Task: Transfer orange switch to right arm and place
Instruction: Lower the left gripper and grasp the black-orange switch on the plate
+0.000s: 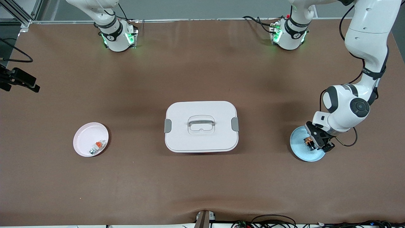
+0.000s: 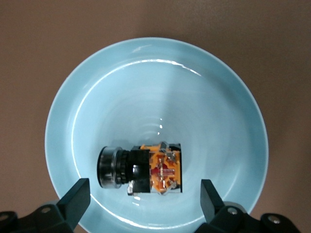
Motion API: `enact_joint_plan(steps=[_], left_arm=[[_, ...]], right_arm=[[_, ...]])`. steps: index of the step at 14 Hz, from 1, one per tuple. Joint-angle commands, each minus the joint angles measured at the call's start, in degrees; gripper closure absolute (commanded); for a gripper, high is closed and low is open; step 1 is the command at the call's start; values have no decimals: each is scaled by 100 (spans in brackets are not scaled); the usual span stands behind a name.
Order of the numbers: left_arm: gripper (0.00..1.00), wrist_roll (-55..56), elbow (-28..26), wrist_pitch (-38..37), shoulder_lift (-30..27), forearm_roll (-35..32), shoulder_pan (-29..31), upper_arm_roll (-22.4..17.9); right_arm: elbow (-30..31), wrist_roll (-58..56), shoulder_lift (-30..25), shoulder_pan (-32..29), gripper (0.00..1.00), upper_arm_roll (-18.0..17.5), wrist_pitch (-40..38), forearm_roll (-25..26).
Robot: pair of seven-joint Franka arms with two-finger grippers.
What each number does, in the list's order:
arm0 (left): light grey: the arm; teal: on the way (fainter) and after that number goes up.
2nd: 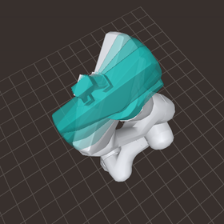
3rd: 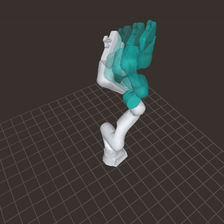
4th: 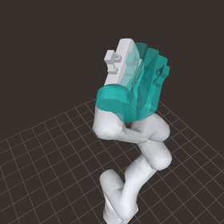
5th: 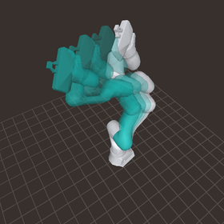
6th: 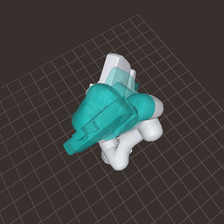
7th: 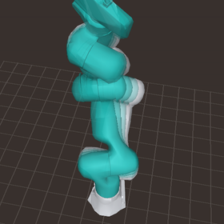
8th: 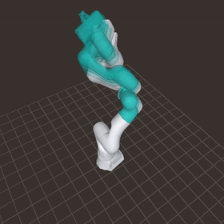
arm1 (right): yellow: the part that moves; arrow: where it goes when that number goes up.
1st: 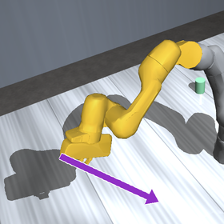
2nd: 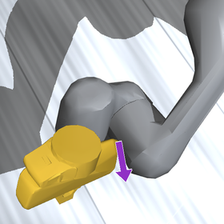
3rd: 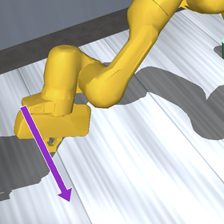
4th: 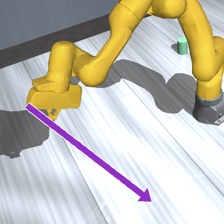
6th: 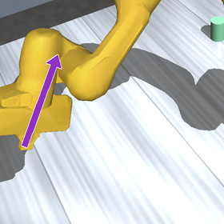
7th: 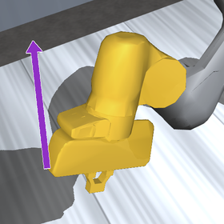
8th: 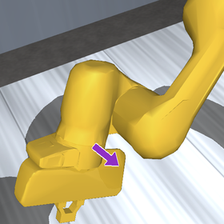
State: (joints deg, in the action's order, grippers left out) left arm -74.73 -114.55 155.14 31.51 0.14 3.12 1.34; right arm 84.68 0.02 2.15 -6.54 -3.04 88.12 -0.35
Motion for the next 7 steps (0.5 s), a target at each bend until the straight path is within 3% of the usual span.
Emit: enact_joint_plan(steps=[1,7], left_arm=[[0,-76,196,139,197,92,-13,24],[0,-76,214,209,347,83,-48,16]], right_arm=[[5,-37,-31,-40,0,-21,-41,35],[13,-46,-31,-58,0,-21,-50,35]])
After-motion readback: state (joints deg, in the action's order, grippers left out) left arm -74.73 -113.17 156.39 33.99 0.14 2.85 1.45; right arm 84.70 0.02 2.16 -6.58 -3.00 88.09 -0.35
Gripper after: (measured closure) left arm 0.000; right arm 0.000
